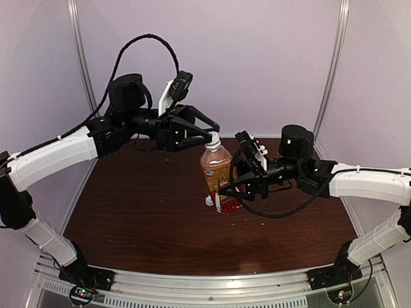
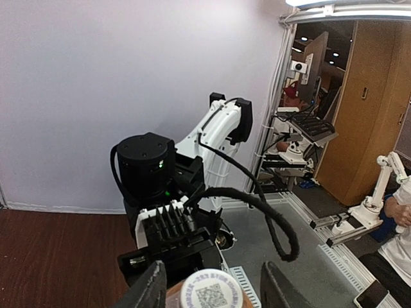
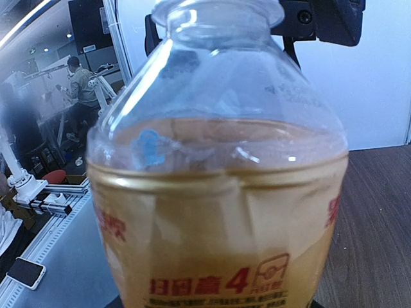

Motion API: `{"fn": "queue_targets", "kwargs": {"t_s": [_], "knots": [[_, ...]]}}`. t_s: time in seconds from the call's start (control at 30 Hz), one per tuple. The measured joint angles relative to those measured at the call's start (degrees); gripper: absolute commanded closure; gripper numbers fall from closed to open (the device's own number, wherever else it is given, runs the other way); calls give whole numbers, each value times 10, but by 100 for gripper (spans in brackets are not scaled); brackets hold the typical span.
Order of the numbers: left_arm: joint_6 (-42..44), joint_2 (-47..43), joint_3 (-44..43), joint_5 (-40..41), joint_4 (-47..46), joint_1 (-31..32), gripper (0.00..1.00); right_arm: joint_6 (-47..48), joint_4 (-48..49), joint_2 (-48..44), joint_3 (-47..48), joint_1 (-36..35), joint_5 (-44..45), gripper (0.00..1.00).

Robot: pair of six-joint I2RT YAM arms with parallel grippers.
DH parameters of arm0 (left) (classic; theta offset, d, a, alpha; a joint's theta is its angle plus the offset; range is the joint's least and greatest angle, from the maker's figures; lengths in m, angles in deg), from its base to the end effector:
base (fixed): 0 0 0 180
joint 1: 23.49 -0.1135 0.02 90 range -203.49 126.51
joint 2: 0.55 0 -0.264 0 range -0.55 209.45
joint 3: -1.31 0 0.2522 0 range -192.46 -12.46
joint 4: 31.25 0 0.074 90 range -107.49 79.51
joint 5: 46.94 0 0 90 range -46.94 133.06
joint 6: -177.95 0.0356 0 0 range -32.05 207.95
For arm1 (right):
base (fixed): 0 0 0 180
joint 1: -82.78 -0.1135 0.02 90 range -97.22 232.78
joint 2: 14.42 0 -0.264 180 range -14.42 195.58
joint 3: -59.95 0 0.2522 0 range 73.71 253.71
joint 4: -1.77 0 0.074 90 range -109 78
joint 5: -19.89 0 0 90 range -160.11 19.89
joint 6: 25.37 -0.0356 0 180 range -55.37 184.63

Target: Unscrew the bottle caps

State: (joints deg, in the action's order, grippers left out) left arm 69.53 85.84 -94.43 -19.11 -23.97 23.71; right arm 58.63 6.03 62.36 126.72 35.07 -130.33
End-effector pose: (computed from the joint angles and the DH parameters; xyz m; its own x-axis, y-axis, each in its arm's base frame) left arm 0.2098 -0.2729 0.4212 -0.2747 0.0795 -0.9582 0.9024 -0.3226 -0.2855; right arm 0.1785 0.2421 0.3175 -0.1662 -0.1055 -0.9804 -0.9363 -0.2952 0.1905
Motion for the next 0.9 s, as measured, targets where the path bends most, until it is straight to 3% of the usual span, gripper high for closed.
{"fn": "queue_targets", "kwargs": {"t_s": [0.53, 0.9], "knots": [[-6, 9, 9, -11, -12, 0, 62, 3, -6, 0, 0, 0, 0, 68], [-7, 2, 24, 14, -13, 0, 96, 14, -25, -1, 2, 0, 27, 68]]}}
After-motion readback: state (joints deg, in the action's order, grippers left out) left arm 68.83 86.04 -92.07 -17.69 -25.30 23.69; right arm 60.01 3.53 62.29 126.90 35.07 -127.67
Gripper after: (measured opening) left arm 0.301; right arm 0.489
